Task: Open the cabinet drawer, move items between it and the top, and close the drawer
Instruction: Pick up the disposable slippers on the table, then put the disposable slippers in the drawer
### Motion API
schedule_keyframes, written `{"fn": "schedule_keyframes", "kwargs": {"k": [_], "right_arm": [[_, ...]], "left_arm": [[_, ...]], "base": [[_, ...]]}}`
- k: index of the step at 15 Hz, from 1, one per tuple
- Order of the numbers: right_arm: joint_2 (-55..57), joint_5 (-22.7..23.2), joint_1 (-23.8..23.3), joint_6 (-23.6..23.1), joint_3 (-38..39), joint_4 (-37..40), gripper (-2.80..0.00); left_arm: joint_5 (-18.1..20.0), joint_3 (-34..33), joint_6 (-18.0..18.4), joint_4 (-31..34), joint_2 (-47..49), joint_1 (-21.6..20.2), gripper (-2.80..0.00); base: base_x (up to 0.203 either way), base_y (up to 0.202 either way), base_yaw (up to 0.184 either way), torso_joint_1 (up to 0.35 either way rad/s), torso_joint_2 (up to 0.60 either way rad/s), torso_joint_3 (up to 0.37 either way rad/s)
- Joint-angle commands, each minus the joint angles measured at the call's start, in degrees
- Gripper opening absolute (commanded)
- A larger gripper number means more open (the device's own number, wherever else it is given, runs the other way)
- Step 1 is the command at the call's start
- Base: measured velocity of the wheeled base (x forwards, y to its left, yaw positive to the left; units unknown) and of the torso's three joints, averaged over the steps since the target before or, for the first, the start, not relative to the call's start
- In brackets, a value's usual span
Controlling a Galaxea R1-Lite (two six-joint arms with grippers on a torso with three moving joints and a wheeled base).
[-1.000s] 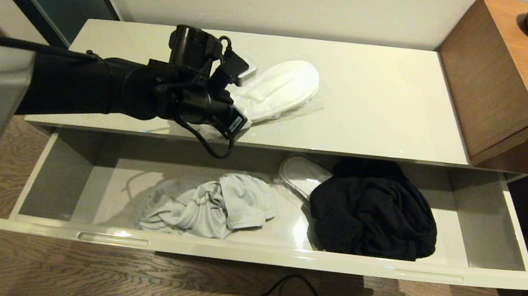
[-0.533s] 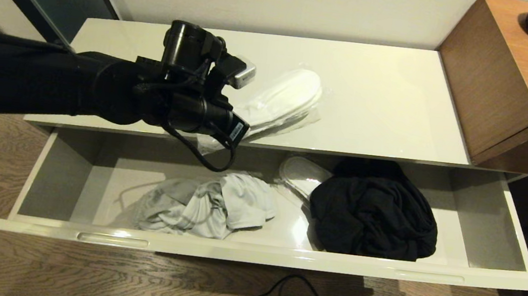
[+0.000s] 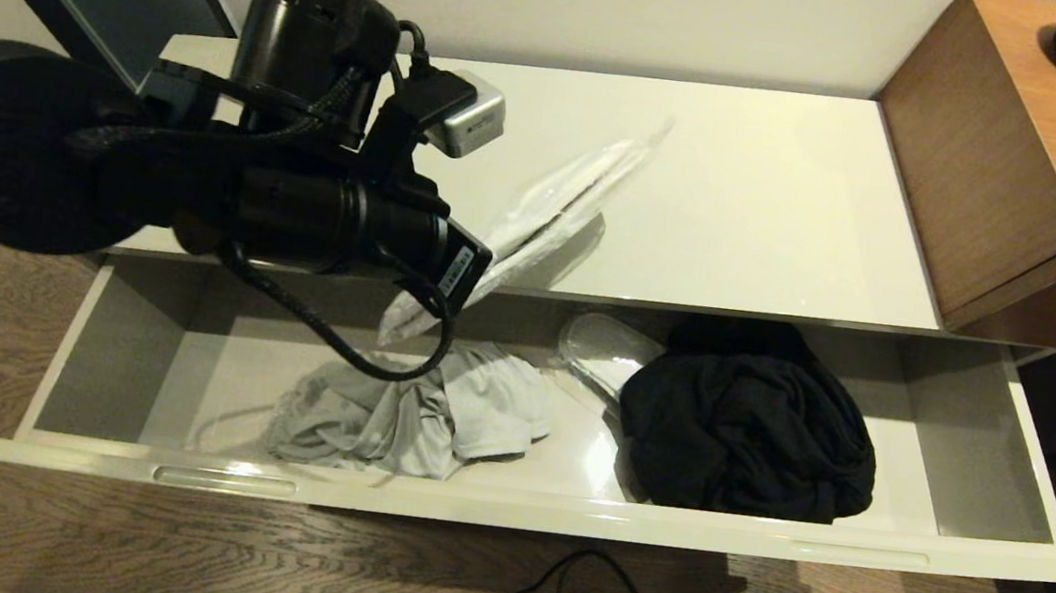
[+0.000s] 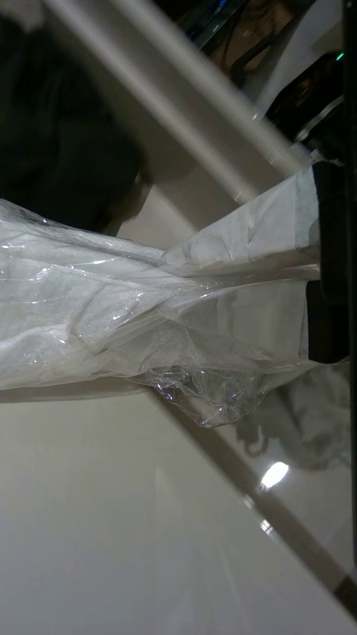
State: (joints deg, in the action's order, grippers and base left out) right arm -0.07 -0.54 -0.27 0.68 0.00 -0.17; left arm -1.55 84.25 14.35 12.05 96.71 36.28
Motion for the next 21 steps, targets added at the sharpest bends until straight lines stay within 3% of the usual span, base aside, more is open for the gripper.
{"fn": "schedule_keyframes", "kwargs": {"k": [1,4,11,16,21], "right_arm": [[0.07,0.01,0.00,-0.07,0.18,0.00,-2.80],[0.07,0.01,0.00,-0.07,0.18,0.00,-2.80],[0.07,0.01,0.00,-0.07,0.18,0.00,-2.80],[0.07,0.01,0.00,-0.12,0.18,0.00,-2.80],[0.07,0.01,0.00,-0.07,0.18,0.08,-2.80]], "left_arm": [[-0.59,-3.73,-0.96,2.32,-6.79,3.87,-2.80],[-0.56,-9.10,-3.81,5.09,-10.40,10.39,-2.80],[-0.28,-14.79,-4.55,4.64,-3.41,14.01,-2.80],[-0.01,-14.53,-5.05,3.99,0.07,14.97,-2.80],[0.46,-10.85,-4.82,-5.33,8.24,15.67,-2.80]], "base": [[0.000,0.000,0.000,0.000,0.00,0.000],[0.000,0.000,0.000,0.000,0.00,0.000],[0.000,0.000,0.000,0.000,0.00,0.000],[0.000,0.000,0.000,0.000,0.00,0.000],[0.000,0.000,0.000,0.000,0.00,0.000]]}}
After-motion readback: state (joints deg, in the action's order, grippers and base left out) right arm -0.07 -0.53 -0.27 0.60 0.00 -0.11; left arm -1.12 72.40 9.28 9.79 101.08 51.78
